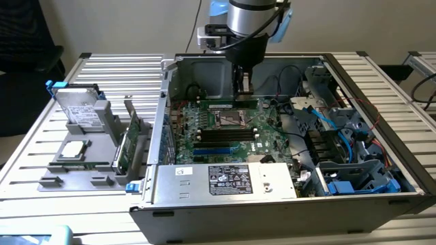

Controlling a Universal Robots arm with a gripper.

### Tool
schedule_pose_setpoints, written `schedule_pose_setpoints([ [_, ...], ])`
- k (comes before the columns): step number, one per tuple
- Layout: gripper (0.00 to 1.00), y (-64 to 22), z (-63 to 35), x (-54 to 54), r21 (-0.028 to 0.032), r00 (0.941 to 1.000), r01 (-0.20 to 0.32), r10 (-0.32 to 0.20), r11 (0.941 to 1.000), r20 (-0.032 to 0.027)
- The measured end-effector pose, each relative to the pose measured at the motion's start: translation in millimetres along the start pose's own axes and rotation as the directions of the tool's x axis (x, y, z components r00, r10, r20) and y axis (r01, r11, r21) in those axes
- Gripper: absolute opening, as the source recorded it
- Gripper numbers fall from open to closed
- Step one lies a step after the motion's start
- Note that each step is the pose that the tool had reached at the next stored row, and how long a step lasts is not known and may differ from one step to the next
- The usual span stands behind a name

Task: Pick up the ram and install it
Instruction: 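Insert the ram into the slot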

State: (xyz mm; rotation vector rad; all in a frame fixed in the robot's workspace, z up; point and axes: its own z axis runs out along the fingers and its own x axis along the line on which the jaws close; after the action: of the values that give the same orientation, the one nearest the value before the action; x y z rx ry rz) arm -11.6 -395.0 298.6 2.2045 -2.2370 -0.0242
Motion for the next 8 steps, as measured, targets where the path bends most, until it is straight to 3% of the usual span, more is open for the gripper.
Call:
schedule_pose_setpoints([
  [8,0.14,-0.5,10.1,3.2,-0.0002,1.0,0.004,-0.004,1.0,-0.0002],
])
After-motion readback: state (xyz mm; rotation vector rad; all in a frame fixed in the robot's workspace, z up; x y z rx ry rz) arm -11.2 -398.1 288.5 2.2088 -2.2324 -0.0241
